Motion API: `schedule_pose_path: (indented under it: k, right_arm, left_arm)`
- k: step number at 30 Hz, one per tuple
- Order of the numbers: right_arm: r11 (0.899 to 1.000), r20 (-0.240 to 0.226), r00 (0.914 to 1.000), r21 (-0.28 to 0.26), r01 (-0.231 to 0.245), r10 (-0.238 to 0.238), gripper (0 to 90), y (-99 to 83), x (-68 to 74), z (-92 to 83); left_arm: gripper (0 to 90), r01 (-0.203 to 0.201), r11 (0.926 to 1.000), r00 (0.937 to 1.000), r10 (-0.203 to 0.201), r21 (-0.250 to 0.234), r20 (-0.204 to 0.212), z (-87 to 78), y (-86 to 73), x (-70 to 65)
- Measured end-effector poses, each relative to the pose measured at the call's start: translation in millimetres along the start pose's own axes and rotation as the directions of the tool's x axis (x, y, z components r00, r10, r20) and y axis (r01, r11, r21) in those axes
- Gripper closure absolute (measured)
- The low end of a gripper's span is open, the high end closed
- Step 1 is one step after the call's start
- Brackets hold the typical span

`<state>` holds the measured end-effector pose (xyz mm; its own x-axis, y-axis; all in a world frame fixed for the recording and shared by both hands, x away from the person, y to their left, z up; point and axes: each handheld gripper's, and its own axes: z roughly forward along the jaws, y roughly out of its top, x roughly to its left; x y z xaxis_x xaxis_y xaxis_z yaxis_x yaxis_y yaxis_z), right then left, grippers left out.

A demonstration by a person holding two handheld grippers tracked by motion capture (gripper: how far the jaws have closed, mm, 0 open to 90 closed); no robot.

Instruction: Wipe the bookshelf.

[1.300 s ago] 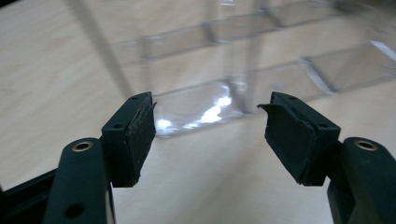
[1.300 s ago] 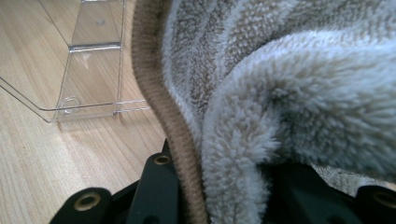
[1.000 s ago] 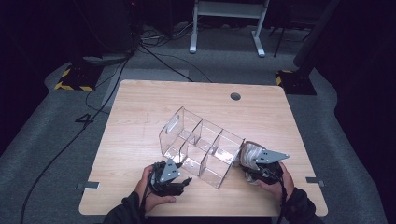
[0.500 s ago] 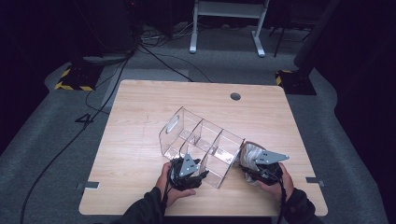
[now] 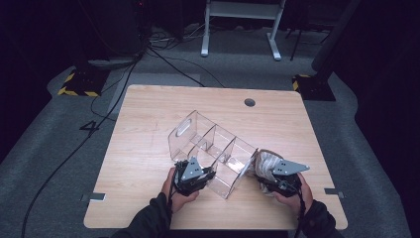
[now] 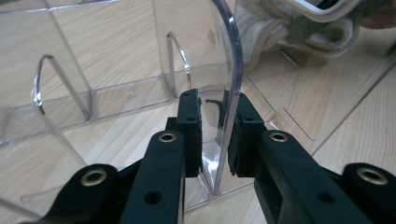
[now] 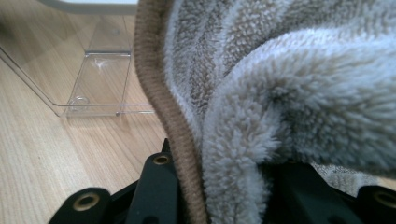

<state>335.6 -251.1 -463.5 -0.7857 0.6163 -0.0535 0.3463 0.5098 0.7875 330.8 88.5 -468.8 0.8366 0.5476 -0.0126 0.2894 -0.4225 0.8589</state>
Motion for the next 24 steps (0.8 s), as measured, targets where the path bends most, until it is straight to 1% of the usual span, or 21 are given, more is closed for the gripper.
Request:
schedule_pose_path:
  k: [1, 2, 3, 4, 5, 7, 8, 9, 10, 11, 13, 15, 16, 17, 18, 19, 20, 21, 22, 23, 24]
  right_arm:
    - [1.000, 0.006, 1.0000, -0.004, -0.002, 0.002, 72.0, 0.5, 0.1, -1.3]
    - [1.000, 0.006, 1.0000, -0.004, -0.002, 0.002, 72.0, 0.5, 0.1, -1.3]
    - [1.000, 0.008, 1.0000, -0.010, -0.005, 0.005, 72.0, 1.4, 0.1, -3.5]
    - [0.999, 0.014, 0.9999, -0.034, -0.005, 0.006, 72.0, 4.1, -0.6, -9.7]
    - [0.999, 0.016, 0.9998, -0.047, -0.006, 0.007, 72.0, 5.4, -1.2, -12.8]
    - [0.998, 0.007, 0.9999, -0.069, -0.013, 0.013, 72.0, 7.6, -1.3, -17.7]
    - [0.998, 0.007, 0.9999, -0.069, -0.013, 0.013, 72.0, 7.6, -1.3, -17.7]
    - [0.996, -0.010, 1.0000, -0.091, 0.000, -0.001, 72.0, 10.0, 2.0, -21.9]
    - [0.996, -0.010, 1.0000, -0.091, 0.000, -0.001, 72.0, 10.0, 2.0, -21.9]
    - [0.994, -0.044, 0.9986, -0.109, 0.025, -0.030, 72.0, 11.8, 7.7, -23.2]
    - [0.991, -0.069, 0.9953, -0.118, 0.060, -0.068, 72.0, 14.0, 14.2, -24.3]
    - [0.986, -0.120, 0.9864, -0.133, 0.096, -0.112, 71.9, 15.9, 21.6, -25.5]
    - [0.986, -0.137, 0.9818, -0.121, 0.115, -0.131, 72.0, 16.7, 25.3, -25.1]
    - [0.986, -0.137, 0.9818, -0.121, 0.115, -0.131, 72.0, 16.7, 25.3, -25.1]
    - [0.985, -0.167, 0.9749, -0.116, 0.129, -0.147, 71.9, 16.8, 28.7, -24.1]
    - [0.981, -0.214, 0.9586, -0.099, 0.169, -0.187, 71.9, 16.1, 37.9, -20.4]
    - [0.978, -0.218, 0.9546, -0.090, 0.188, -0.204, 71.9, 16.4, 41.4, -18.9]
    - [0.974, -0.226, 0.9487, -0.088, 0.207, -0.222, 71.9, 16.9, 45.5, -17.2]
    - [0.974, -0.226, 0.9487, -0.088, 0.207, -0.222, 71.9, 16.9, 45.5, -17.2]
    - [0.973, -0.224, 0.9473, -0.081, 0.216, -0.229, 71.9, 17.9, 49.2, -16.4]
    - [0.970, -0.221, 0.9455, -0.087, 0.225, -0.239, 71.8, 20.1, 52.1, -16.5]
  left_arm:
    - [80.0, -0.001, 1.0000, 1.0000, 0.001, 0.000, 0.003, -2.1, -0.9, 3.5]
    - [81.2, -0.001, 1.0000, 1.0000, 0.001, 0.000, 0.003, -2.1, -0.9, 3.5]
    - [81.2, 0.000, 1.0000, 1.0000, 0.000, 0.001, 0.009, -4.8, -2.4, 7.8]
    - [83.5, -0.015, 0.9999, 0.9995, 0.014, 0.008, 0.028, -9.8, -4.1, 14.6]
    - [84.4, -0.010, 0.9999, 0.9995, 0.010, 0.009, 0.029, -11.5, -4.8, 16.3]
    - [85.9, -0.016, 0.9997, 0.9986, 0.015, 0.017, 0.051, -15.7, -6.8, 22.2]
    - [86.2, -0.016, 0.9997, 0.9986, 0.015, 0.017, 0.051, -15.7, -6.8, 22.2]
    - [86.5, -0.029, 0.9993, 0.9978, 0.027, 0.023, 0.060, -18.3, -7.2, 25.0]
    - [86.5, -0.033, 0.9991, 0.9969, 0.031, 0.027, 0.073, -20.0, -7.8, 27.1]
    - [86.6, -0.046, 0.9984, 0.9945, 0.042, 0.032, 0.095, -23.2, -8.8, 30.4]
    - [86.7, -0.052, 0.9978, 0.9922, 0.047, 0.040, 0.116, -25.9, -9.4, 32.6]
    - [86.8, -0.065, 0.9969, 0.9900, 0.059, 0.045, 0.128, -28.5, -10.1, 34.6]
    - [86.8, -0.062, 0.9969, 0.9892, 0.055, 0.048, 0.136, -29.4, -10.3, 35.3]
    - [86.6, -0.062, 0.9969, 0.9892, 0.055, 0.048, 0.136, -29.4, -10.3, 35.3]
    - [86.6, -0.055, 0.9974, 0.9881, 0.048, 0.046, 0.146, -29.5, -10.9, 36.1]
    - [84.3, -0.041, 0.9986, 0.9850, 0.035, 0.033, 0.169, -29.8, -10.4, 37.4]
    - [80.9, -0.026, 0.9996, 0.9842, 0.023, 0.013, 0.175, -30.2, -9.1, 37.4]
    - [78.5, -0.026, 0.9996, 0.9846, 0.024, 0.008, 0.173, -30.4, -7.0, 36.0]
    - [76.0, -0.026, 0.9996, 0.9846, 0.024, 0.008, 0.173, -30.4, -7.0, 36.0]
    - [76.0, -0.039, 0.9992, 0.9862, 0.039, 0.000, 0.161, -30.3, -4.6, 34.7]
    - [68.4, -0.026, 0.9996, 0.9886, 0.027, -0.012, 0.148, -29.4, -2.7, 34.7]
